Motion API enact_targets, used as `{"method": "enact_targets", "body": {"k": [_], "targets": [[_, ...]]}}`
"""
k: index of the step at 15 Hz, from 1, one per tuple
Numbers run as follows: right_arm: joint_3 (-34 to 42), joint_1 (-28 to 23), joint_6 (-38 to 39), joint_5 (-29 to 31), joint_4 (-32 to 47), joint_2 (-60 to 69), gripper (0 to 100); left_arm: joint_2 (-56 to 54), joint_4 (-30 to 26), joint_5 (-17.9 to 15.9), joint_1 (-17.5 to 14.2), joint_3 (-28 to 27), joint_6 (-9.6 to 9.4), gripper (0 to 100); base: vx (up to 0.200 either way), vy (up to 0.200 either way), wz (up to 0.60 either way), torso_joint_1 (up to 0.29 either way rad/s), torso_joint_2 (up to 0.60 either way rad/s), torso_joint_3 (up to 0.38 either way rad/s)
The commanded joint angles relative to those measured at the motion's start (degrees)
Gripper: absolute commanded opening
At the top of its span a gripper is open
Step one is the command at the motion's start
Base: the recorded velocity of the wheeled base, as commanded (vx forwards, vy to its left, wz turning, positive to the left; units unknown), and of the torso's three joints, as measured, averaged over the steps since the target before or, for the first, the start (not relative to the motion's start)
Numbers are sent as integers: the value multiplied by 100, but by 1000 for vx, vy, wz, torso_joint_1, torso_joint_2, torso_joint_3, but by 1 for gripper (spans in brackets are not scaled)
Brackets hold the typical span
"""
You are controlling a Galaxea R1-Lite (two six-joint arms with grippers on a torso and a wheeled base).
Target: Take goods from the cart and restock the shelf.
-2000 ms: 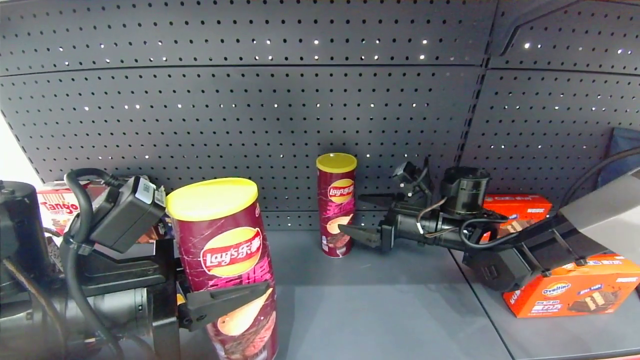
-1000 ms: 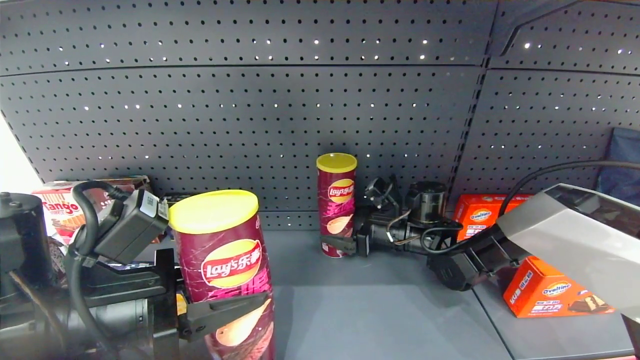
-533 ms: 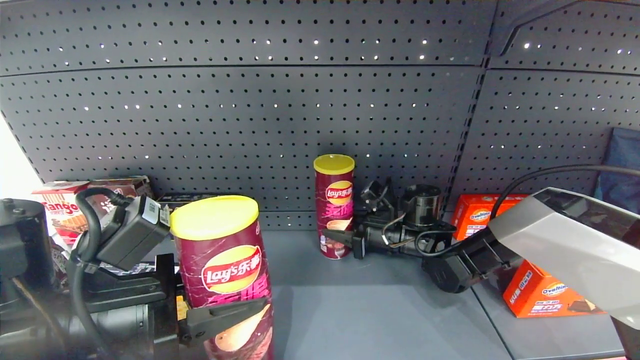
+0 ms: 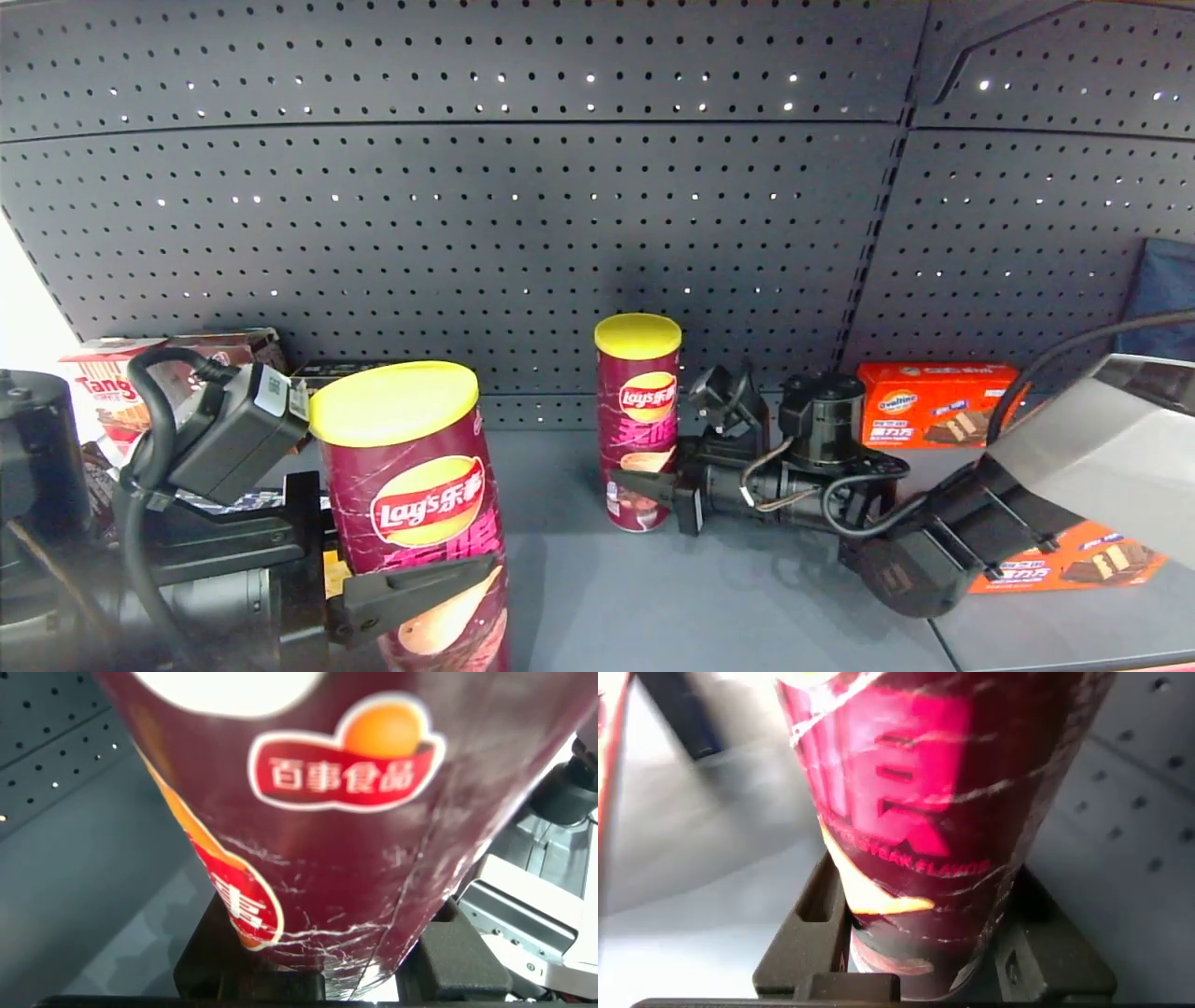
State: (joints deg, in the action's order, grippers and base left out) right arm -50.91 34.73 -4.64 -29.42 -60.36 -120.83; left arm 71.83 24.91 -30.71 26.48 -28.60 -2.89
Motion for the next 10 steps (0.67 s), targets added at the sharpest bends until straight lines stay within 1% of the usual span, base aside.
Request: {"method": "enact_targets", "body": {"k": [1, 3, 6, 7, 9, 10], "targets": [[556, 245, -10, 261, -82, 710, 0, -81, -3, 21, 7, 12, -1, 0, 0, 0, 0, 0, 0, 0], [960, 438, 7, 577, -249, 948, 0, -134, -3, 135, 42, -5, -10, 0, 0, 0, 0, 0, 0, 0], [1285, 579, 43, 744, -627, 1018, 0, -195, -12, 232, 138, 12, -10, 0, 0, 0, 0, 0, 0, 0], [1584, 693, 122, 823, -811, 1106, 0, -204, -12, 311, 156, 3, -10, 0, 0, 0, 0, 0, 0, 0], [1936, 772, 130, 955, -1092, 1150, 0, -213, -12, 329, 156, 3, -10, 0, 0, 0, 0, 0, 0, 0], [2173, 807, 139, 990, -1356, 1211, 0, -213, -12, 346, 156, 3, -10, 0, 0, 0, 0, 0, 0, 0]]}}
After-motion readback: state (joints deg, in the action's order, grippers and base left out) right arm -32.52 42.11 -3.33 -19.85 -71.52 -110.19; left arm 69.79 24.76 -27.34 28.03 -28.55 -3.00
